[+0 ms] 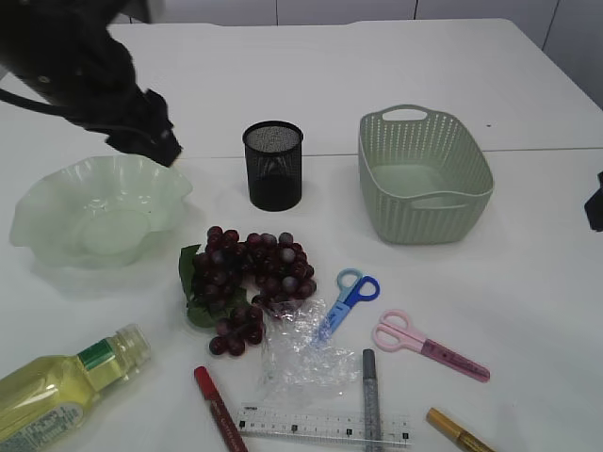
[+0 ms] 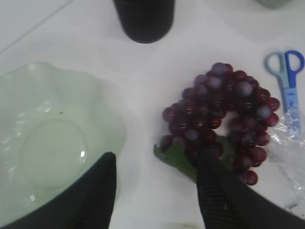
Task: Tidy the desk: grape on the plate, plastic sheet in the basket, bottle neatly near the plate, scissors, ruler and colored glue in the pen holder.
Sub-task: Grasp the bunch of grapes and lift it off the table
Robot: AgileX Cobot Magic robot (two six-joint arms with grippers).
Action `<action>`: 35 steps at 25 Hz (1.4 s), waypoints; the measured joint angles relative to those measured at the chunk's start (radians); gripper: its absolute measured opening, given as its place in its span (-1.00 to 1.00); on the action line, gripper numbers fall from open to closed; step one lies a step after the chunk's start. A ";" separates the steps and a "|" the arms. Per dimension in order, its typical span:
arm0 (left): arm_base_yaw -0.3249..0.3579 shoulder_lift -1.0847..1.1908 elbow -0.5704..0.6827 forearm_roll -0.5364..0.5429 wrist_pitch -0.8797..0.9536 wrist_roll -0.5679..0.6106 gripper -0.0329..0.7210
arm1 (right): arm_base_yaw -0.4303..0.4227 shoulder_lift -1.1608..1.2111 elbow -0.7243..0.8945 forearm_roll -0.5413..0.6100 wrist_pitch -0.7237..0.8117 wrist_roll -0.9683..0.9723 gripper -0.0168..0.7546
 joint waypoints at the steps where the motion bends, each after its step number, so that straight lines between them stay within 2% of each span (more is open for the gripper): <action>1: -0.004 0.040 -0.030 -0.041 0.027 0.052 0.16 | 0.009 0.008 -0.002 0.003 0.007 -0.002 0.20; 5: -0.004 0.184 -0.111 -0.188 0.081 0.260 0.16 | 0.032 0.039 -0.002 0.025 0.021 -0.004 0.20; 8: -0.006 0.251 -0.122 -0.211 0.080 0.315 0.16 | 0.032 0.055 -0.002 0.031 0.021 -0.004 0.20; 11: -0.006 0.297 -0.122 -0.215 0.072 0.325 0.25 | 0.032 0.058 -0.002 0.032 0.021 -0.004 0.20; 15: -0.010 0.340 -0.124 -0.222 0.065 0.328 0.65 | 0.032 0.058 -0.002 0.034 0.021 -0.004 0.20; 17: -0.026 0.350 -0.124 -0.224 0.057 0.328 0.75 | 0.032 0.058 -0.002 0.034 0.021 -0.004 0.20; 24: -0.068 0.405 -0.124 -0.228 0.030 0.311 0.78 | 0.032 0.058 -0.002 0.040 0.021 -0.004 0.20; 28: -0.068 0.410 -0.124 -0.176 0.017 0.265 0.77 | 0.032 0.058 -0.002 0.034 0.023 -0.004 0.20; 35: -0.069 0.414 -0.124 -0.125 0.004 0.251 0.75 | 0.032 0.058 -0.002 0.040 0.023 -0.004 0.20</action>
